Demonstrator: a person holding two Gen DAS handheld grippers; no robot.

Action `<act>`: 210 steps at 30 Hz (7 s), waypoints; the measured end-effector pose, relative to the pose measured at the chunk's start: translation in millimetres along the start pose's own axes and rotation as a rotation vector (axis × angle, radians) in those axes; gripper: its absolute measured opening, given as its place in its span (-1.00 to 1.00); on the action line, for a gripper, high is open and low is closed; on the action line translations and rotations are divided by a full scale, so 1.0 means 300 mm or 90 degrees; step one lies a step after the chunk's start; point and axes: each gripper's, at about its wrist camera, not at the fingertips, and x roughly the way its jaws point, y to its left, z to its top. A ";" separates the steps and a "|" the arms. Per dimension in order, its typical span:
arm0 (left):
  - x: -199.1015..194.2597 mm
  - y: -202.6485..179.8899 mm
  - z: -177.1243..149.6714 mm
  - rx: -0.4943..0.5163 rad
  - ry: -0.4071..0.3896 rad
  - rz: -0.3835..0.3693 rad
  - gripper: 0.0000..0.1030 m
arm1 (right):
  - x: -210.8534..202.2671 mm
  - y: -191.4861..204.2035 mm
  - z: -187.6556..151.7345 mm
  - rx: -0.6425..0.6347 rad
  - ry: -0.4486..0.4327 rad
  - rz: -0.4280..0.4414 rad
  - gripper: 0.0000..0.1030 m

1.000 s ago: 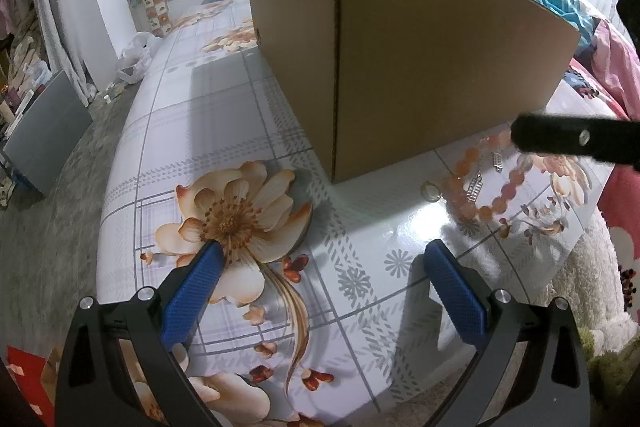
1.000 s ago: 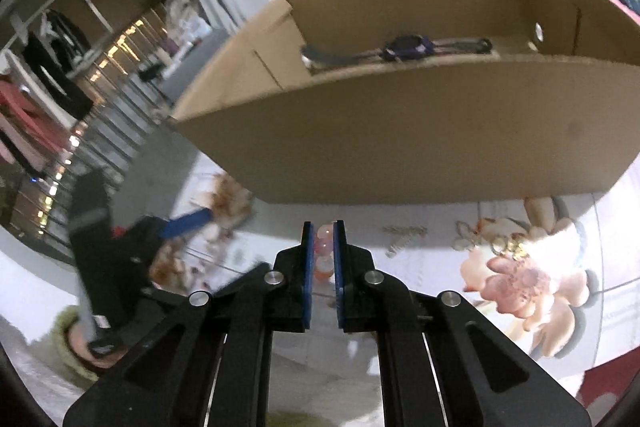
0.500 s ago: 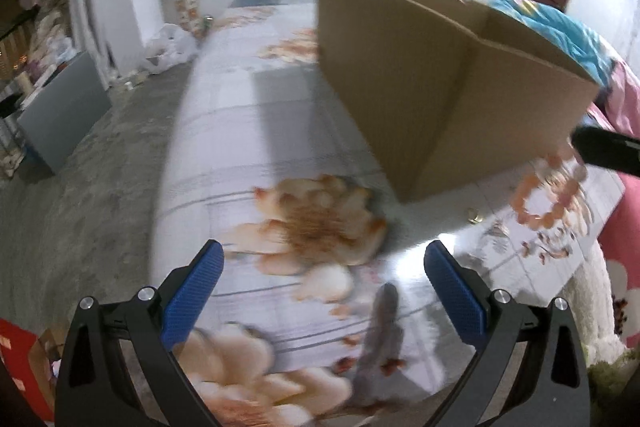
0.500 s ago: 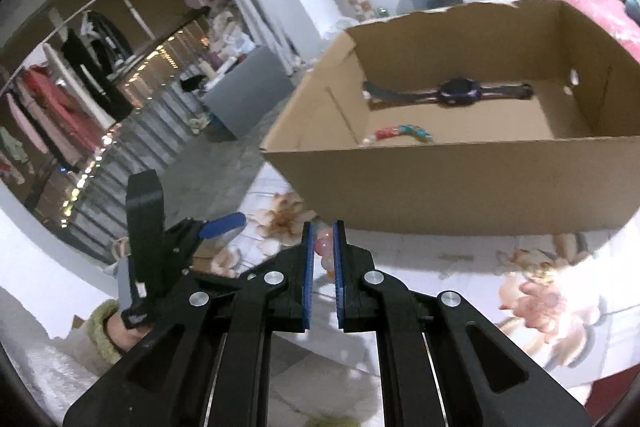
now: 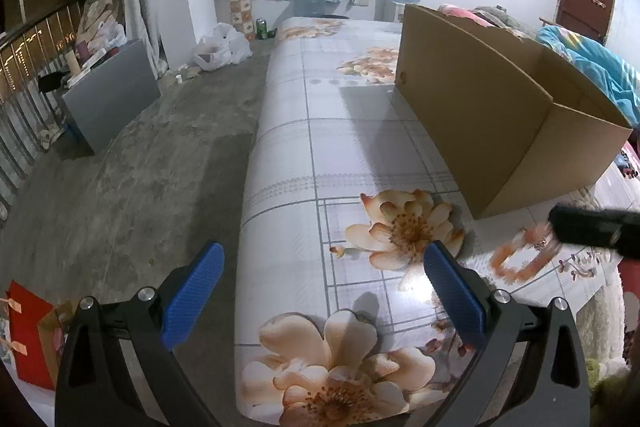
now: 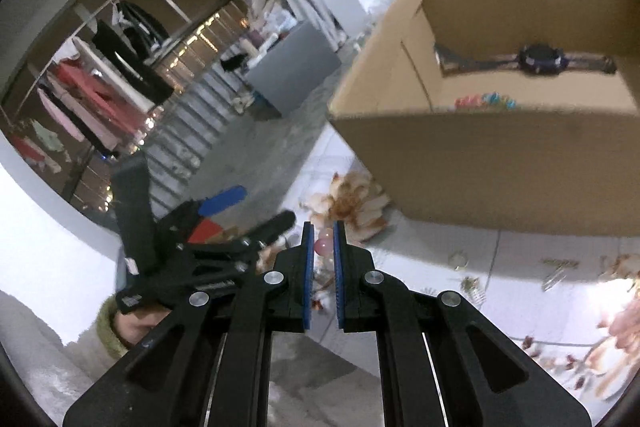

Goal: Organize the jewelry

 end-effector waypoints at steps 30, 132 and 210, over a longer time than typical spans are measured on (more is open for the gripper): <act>-0.069 -0.243 -0.019 0.111 -0.023 -0.204 0.68 | -0.247 -0.224 -0.146 0.101 -0.025 -0.171 -0.43; 0.076 -0.470 -0.003 0.299 0.034 -0.258 -0.62 | -0.219 -0.160 -0.126 -0.028 -0.047 -0.216 -1.00; -0.058 -0.534 0.469 0.112 -0.055 -0.353 -0.19 | -0.803 -0.379 0.066 0.076 -0.322 -0.233 -0.28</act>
